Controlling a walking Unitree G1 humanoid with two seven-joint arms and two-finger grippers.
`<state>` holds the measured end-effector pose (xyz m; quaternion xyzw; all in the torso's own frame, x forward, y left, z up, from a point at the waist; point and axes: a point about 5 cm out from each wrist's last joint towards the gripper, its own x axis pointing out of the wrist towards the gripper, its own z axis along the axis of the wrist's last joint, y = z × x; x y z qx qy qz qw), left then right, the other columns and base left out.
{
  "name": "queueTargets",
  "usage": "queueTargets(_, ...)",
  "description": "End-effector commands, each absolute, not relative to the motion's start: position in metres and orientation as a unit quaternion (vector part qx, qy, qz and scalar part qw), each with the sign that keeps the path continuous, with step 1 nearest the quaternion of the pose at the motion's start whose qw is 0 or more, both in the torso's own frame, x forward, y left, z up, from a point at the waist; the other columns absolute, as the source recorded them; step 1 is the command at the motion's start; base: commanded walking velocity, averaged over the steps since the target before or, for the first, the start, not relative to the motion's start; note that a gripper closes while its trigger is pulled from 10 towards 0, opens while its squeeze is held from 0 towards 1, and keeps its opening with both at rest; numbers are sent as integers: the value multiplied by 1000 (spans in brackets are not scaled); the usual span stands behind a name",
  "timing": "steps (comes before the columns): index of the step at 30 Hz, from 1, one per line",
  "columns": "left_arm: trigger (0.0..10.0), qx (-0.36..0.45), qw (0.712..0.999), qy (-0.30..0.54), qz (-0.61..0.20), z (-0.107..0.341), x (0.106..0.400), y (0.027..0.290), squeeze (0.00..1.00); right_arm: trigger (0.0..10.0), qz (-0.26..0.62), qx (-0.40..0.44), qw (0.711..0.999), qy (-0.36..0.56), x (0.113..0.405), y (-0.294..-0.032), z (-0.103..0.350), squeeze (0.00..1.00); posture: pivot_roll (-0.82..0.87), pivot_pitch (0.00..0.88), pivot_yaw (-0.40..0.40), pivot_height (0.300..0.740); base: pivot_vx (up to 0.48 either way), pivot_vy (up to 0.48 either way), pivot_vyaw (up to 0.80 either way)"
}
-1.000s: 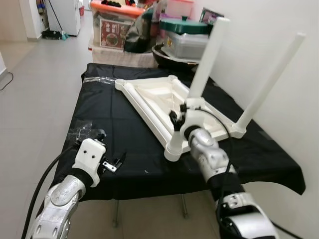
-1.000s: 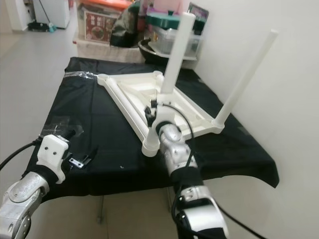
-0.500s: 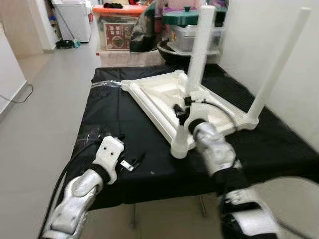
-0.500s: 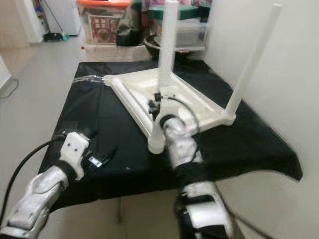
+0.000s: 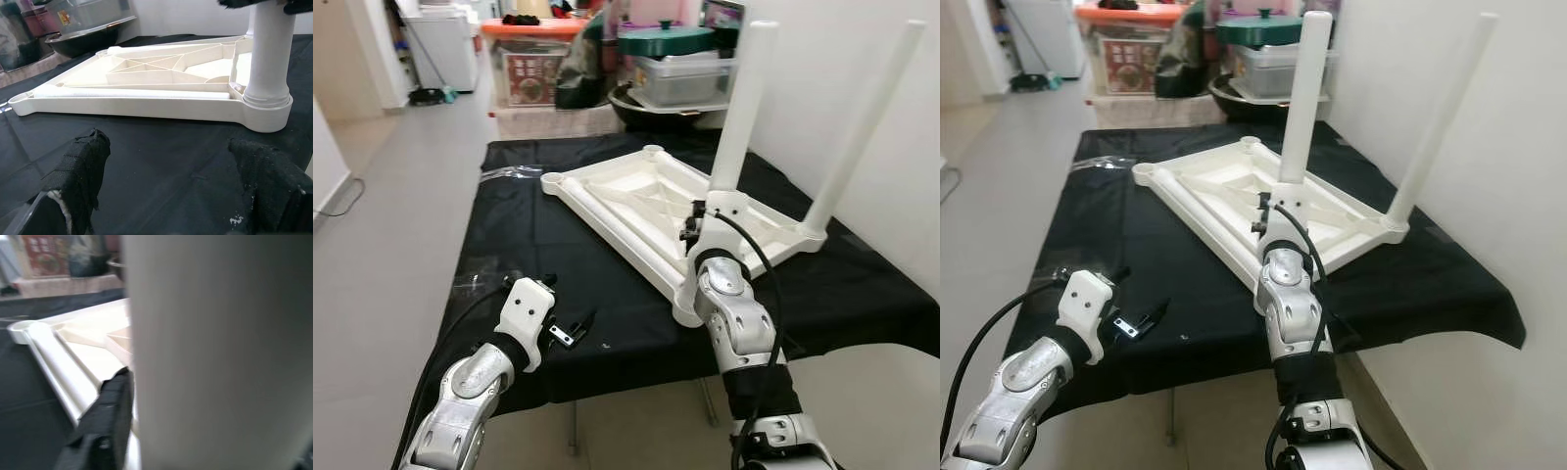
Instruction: Building children table
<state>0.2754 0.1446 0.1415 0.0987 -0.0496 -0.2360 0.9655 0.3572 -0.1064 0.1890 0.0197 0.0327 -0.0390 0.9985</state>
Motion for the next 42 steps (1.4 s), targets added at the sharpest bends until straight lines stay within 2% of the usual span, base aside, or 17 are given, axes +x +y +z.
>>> queueTargets(1, 10000, 102, 966, -56, -233, 143, 274, 146, 0, 10000, -8, 18, 999, 33, 359, -103, 188, 1000, 36, 0, -67, 740, 0, 0, 0)
queueTargets(3, 10000, 103, 966, -57, -231, 144, 274, 146, 0, 10000, 4, 5, 1000, 19, 364, -110, 195, 1000, 44, 0, -78, 740, 0, 0, 0)
queueTargets(4, 10000, 103, 966, -58, -229, 144, 274, 147, 0, 10000, 54, 6, 998, 7, 368, -113, 204, 0, 48, 0, -84, 740, 0, 0, 0)
queueTargets(11, 10000, 104, 967, -60, -223, 144, 273, 148, 0, 10000, 251, -5, 967, -43, 367, -119, 227, 0, 57, 0, -102, 740, 0, 0, 0)
queueTargets(13, 10000, 104, 967, -62, -223, 144, 273, 147, 0, 10000, 394, -55, 918, 2, 363, -125, 201, 0, 63, 0, -107, 740, 0, 0, 0)
queueTargets(20, 10000, 103, 967, -66, -222, 145, 273, 145, 0, 10000, 441, -105, 889, 54, 365, -120, 173, 0, 86, 0, -128, 740, 0, 0, 0)
queueTargets(22, 10000, 105, 968, -68, -216, 146, 272, 148, 0, 3569, 430, -116, 893, 70, 374, -106, 166, 0, 104, 0, -144, 740, 0, 0, 0)
queueTargets(23, 10000, 105, 968, -68, -216, 146, 272, 148, 0, 3569, 430, -116, 893, 70, 374, -106, 166, 0, 104, 0, -144, 740, 0, 0, 0)
queueTargets(24, 10000, 106, 969, -67, -213, 146, 272, 149, 0, 0, 404, -111, 905, 72, 380, -102, 166, 0, 106, 0, -144, 740, 0, 0, 0)
queueTargets(29, 10000, 107, 969, -66, -212, 145, 270, 149, 0, 0, 317, -102, 940, 72, 392, -108, 168, 0, 111, 0, -146, 740, 0, 0, 0)
queueTargets(32, 10000, 110, 969, -65, -211, 145, 268, 151, 0, 0, 144, -99, 979, 102, 401, -134, 164, 0, 110, 0, -148, 740, 0, 0, 0)
queueTargets(34, 10000, 110, 969, -64, -210, 144, 268, 152, 0, 0, -100, -89, 980, 145, 392, -175, 142, 0, 104, 0, -148, 740, 0, 0, 0)
queueTargets(36, 10000, 108, 969, -62, -211, 143, 267, 150, 0, 0, -112, -95, 976, 161, 383, -171, 129, 0, 98, 0, -142, 740, 0, 0, 0)
queueTargets(37, 10000, 108, 969, -61, -214, 142, 267, 149, 0, 4941, -91, -104, 975, 174, 374, -157, 119, 0, 88, 0, -133, 740, 0, 0, 0)
queueTargets(38, 10000, 108, 969, -61, -214, 142, 267, 149, 0, 4941, -91, -104, 975, 174, 374, -157, 119, 0, 88, 0, -133, 740, 0, 0, 0)
queueTargets(39, 10000, 107, 969, -60, -216, 142, 266, 148, 0, 10000, -70, -106, 975, 181, 367, -143, 113, 0, 83, 0, -129, 740, 0, 0, 0)
queueTargets(42, 10000, 109, 967, -60, -222, 141, 267, 146, 0, 10000, 32, -107, 986, 121, 359, -106, 124, 0, 75, 0, -121, 740, 0, 0, 0)
